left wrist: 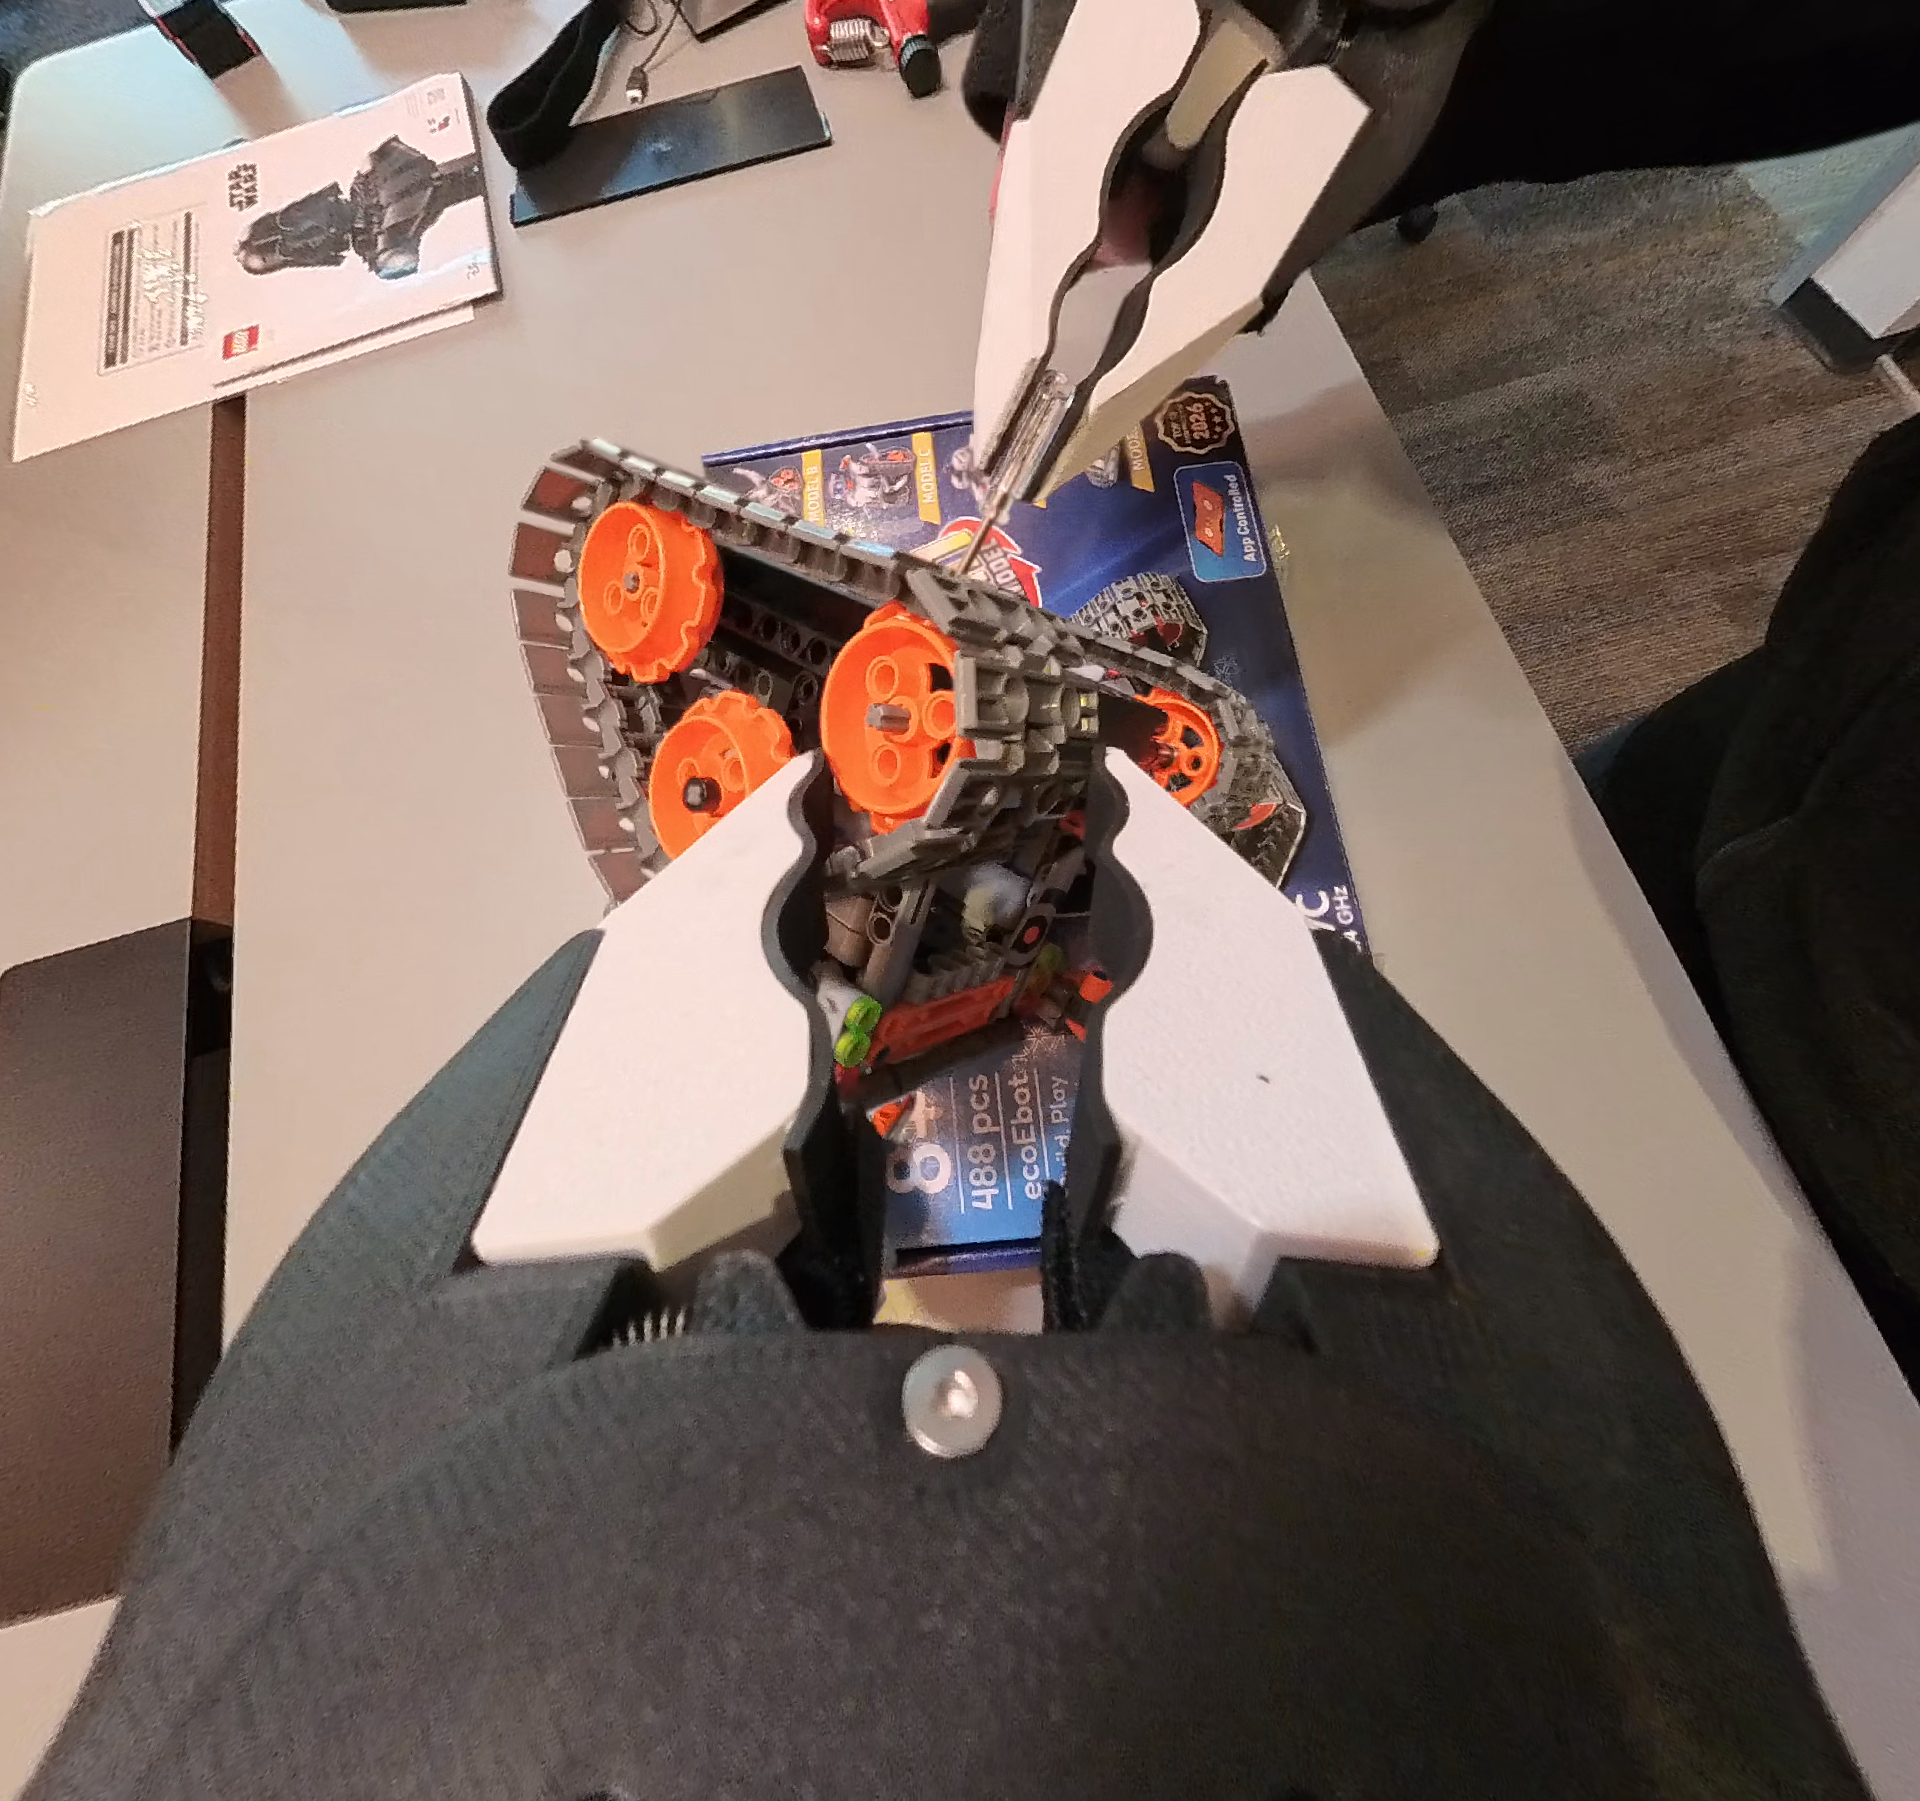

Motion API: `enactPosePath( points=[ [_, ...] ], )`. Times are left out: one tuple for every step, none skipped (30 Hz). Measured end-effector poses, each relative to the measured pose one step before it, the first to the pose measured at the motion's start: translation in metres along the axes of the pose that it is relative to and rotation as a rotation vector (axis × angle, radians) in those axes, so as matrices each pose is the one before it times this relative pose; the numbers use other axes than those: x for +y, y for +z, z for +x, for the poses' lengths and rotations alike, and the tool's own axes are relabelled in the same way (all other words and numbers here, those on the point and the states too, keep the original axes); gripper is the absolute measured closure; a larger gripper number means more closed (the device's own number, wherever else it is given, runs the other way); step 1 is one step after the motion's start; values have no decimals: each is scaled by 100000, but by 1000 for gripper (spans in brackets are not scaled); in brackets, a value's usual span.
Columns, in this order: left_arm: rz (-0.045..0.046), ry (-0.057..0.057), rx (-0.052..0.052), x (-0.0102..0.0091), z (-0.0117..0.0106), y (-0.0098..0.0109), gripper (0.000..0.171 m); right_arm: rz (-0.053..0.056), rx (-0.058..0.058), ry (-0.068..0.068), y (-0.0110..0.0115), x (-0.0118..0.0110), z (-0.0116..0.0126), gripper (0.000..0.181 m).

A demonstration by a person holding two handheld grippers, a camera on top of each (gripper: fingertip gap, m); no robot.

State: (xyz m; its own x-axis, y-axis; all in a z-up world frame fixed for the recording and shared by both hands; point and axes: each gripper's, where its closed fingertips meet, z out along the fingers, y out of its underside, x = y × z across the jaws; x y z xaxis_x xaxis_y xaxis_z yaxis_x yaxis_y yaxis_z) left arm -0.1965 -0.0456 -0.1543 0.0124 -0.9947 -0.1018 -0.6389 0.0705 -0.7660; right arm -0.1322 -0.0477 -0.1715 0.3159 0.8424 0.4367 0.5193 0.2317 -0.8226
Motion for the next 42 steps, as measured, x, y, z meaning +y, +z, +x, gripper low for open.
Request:
enactPosePath(
  points=[
    [331, -177, -75, 2, -64, 38, 126, 297, -380, 4520, 65, 58, 169, 175],
    [369, -152, -161, 4, -67, 46, 126, 523, -133, 5909, 67, 56, 175, 175],
    [419, -201, 277, 4, -1, 56, 126, 547, -405, 6338, 65, 58, 108, 175],
    [527, -130, 608, 9, 51, 53, 126, 609, -814, 6227, 11, 43, 70, 176],
    [918, -281, 130, -63, -30, 40, 126, 595, -529, 6417, -6, 29, 132, 176],
    [714, -301, 1, -39, -55, 48, 126, 489, -351, 6297, 28, 8, 114, 176],
    [217, 35, 429, 16, 21, 26, 126, 134, -390, 5175, 47, 23, 53, 175],
    [245, 225, 378, 16, 9, 6, 126, 247, -676, 5650, 26, -6, 54, 176],
    [476, 30, 322, -25, -6, 2, 126, 431, -880, 6256, 32, -1, 67, 176],
    [160, 15, 105, 22, -24, 8, 126, 546, -702, 5703, 24, 18, 77, 176],
    [258, -36, 121, -5, -29, 17, 126, 384, -295, 4650, 5, 0, 70, 176],
    [74, 294, -40, 0, -25, 25, 126, -13, 369, 3720, 19, 15, 34, 176],
    [-116, 616, -30, 11, -6, 26, 126, -30, 627, 3865, 33, -8, 10, 176],
    [-69, 280, 141, 4, -10, 4, 126, 355, 692, 3987, 11, -14, -10, 176],
    [114, 34, 293, -11, -21, 11, 126, 675, 768, 3985, 2, 11, 8, 176],
    [22, 291, 304, 22, 5, 20, 126, 632, 791, 3972, -14, 63, 3, 176],
    [28, 462, 194, 7, 28, 49, 126, 632, 649, 5134, -25, 63, 14, 176],
    [18, 199, 80, -19, 7, 39, 125, 908, 452, 7371, -22, 41, 56, 176],
    [107, 232, 68, -34, 3, 31, 125, 1768, -177, 10602, -19, -1, 83, 177],
    [78, 324, -3, -19, -24, -1, 125, 2859, -1110, 12164, 0, -27, 91, 176],
    [0, 115, -14, 23, -59, -22, 125, 2848, -1593, 10807, 41, 43, 115, 176],
    [103, 108, 253, 39, -7, 9, 125, 2172, -1543, 8460, 36, 131, 146, 176],
    [230, 162, 144, 1, 3, 40, 125, 2114, -1338, 6769, 9, 104, 96, 176],
    [213, 248, 50, -28, -10, 29, 125, 1701, -864, 5146, -33, 73, 65, 176],
    [95, 297, 259, -13, 36, 20, 125, 835, -248, 2193, -54, 68, 5, 176],
    [-47, 265, 273, 3, 20, 19, 125, -185, 178, -393, -83, 76, -13, 176],
    [72, 258, 207, -16, 11, 13, 125, -459, 364, -1228, -133, -18, -19, 176],
    [-61, 18, -495, 9, -110, 19, 125, 199, 702, -2625, -234, -197, -43, 176],
    [18, 29, -218, 10, -92, -5, 125, 1009, -420, -5117, -304, -368, -296, 176],
    [113, -29, 195, 12, -30, -36, 125, 147, -49, -4198, -308, -262, -166, 176],
    [120, 40, 34, 13, -36, -8, 125, 511, -1523, -3898, -277, -311, -320, 176],
    [148, 77, 65, 7, 6, 6, 125, 1754, -2124, -8752, -290, -511, -619, 176],
    [23, 134, 87, 11, 25, 13, 125, -1789, 2014, -13251, -176, -104, -143, 176],
    [-31, 181, 9, 16, 10, -5, 125, -4083, 2724, -15638, -50, 225, -18, 176],
    [43, 17, 41, 1, -5, -5, 125, -2528, 309, -16330, 57, 125, -394, 176],
    [129, -24, 100, 7, -12, 14, 125, -2390, -484, -14749, 179, 164, -450, 176],
    [197, -142, 143, -8, -18, 13, 125, -3654, -1140, -11101, 278, 365, -343, 176],
    [199, -215, 141, -27, -25, 24, 125, -2655, -1436, -7900, 282, 290, -224, 176],
    [21, -52, 41, -17, -22, 27, 125, -1174, -24, -4663, 202, 103, 164, 175],
    [-179, 171, -26, -2, 12, 19, 125, 570, -976, -2539, 76, -149, 139, 176],
    [-169, 158, -42, 4, 2, 12, 125, 1194, -1802, -2073, -12, -283, 14, 176],
    [-57, -48, 1, 16, 4, 2, 125, 45, -51, -2037, -16, -123, 286, 176]
  ],
)
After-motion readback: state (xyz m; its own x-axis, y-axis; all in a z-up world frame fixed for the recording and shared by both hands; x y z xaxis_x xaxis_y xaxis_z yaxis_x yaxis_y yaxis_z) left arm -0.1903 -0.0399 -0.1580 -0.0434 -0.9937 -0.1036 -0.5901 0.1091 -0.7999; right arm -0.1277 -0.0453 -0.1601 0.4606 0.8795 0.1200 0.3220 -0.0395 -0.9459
